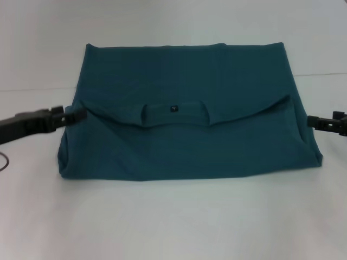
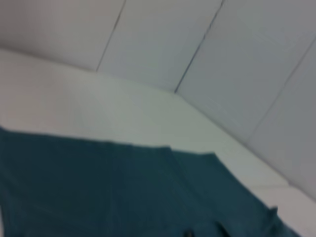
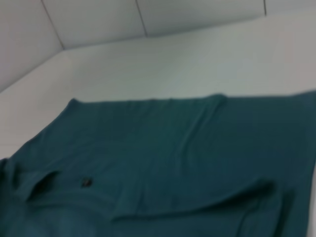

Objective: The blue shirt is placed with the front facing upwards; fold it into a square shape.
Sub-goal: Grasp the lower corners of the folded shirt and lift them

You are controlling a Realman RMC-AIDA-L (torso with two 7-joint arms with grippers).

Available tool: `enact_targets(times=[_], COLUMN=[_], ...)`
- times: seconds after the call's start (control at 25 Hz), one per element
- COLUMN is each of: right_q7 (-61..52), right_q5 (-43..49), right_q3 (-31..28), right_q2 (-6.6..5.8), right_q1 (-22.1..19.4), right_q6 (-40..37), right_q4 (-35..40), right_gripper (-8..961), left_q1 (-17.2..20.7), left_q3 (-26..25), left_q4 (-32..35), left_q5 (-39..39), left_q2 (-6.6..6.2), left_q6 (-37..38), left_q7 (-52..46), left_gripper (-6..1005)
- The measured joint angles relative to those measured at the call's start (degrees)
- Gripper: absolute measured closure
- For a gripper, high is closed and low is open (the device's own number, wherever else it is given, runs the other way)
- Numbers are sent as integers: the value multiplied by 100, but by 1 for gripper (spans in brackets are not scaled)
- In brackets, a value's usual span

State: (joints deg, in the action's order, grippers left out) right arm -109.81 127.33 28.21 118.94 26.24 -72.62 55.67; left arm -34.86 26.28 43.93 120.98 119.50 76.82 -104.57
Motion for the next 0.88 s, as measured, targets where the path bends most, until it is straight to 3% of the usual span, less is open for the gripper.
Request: enact_targets(times=[0.2,0.36,0.6,0.88], right_q7=[-1302,-2086,-2464,-2444], right_q5=[940,1750,2612,2783], right_q3=[85,301,361,438], right_q2=[-46,-188,-265,-336], right_q1=[109,306,696,1015], right_q6=[-715,-957,-922,-650], right_q4=[758,926,651,21], right_gripper=[7,6,6,7], left_q1=[-58,-224,-423,-515], left_q3=[7,27,271,359], left_q4=[220,233,204,180], left_q5=[609,1098,1496,1715], left_q2=[-57,-121,-147,-186], left_q6=[298,331,224,-27], left_q7=[-501,-950,-1481,-1809], left_gripper=[172,172,171,172])
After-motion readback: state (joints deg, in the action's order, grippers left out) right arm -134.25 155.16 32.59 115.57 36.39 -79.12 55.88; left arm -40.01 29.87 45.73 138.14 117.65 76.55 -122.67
